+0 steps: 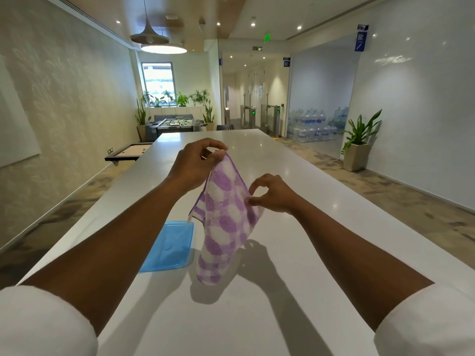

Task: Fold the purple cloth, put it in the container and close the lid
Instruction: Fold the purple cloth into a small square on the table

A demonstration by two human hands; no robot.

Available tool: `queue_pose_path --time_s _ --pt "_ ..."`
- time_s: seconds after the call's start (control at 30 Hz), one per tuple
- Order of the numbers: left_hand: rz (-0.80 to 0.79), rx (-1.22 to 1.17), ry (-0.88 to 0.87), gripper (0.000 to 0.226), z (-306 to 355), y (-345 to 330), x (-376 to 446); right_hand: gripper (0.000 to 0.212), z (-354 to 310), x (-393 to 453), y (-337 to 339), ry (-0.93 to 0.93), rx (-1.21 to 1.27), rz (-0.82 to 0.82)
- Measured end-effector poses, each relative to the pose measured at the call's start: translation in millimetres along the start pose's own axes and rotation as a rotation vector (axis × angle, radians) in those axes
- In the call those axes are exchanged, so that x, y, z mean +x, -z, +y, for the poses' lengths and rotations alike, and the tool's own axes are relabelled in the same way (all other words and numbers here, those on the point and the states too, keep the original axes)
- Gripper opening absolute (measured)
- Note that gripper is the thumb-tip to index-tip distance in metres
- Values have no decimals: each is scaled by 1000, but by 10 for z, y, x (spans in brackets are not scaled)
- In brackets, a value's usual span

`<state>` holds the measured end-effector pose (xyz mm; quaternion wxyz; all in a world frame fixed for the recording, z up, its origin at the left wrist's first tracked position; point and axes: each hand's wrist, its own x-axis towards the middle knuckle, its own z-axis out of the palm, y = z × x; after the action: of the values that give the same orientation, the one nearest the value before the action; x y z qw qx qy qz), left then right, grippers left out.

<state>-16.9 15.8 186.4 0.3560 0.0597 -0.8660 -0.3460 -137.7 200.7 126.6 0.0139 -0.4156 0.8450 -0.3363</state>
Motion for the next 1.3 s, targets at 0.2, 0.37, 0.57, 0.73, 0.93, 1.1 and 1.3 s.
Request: queue_pose_path --time_s 0.2,0.37,0.57,0.73,0.93,1.1,1.3 --pt "73 29 19 19 -68 -4 5 32 90 -15 10 -20 -4 -31" --pt "192 16 121 30 -198 69 43 37 150 -25 101 -88 109 120" --pt "300 -20 218 30 -400 154 -51 25 -29 98 318 -68 229 464" --pt "322 -143 271 28 -494 95 -147 14 -359 191 506 119 164 677" --pt "303 -269 330 27 -486 81 -155 11 -423 193 518 147 179 677" --pt "289 -127 339 29 -497 126 -160 12 -283 146 535 54 176 529" --pt "221 -47 361 27 -553 115 -194 25 -257 74 576 -24 -39 131"
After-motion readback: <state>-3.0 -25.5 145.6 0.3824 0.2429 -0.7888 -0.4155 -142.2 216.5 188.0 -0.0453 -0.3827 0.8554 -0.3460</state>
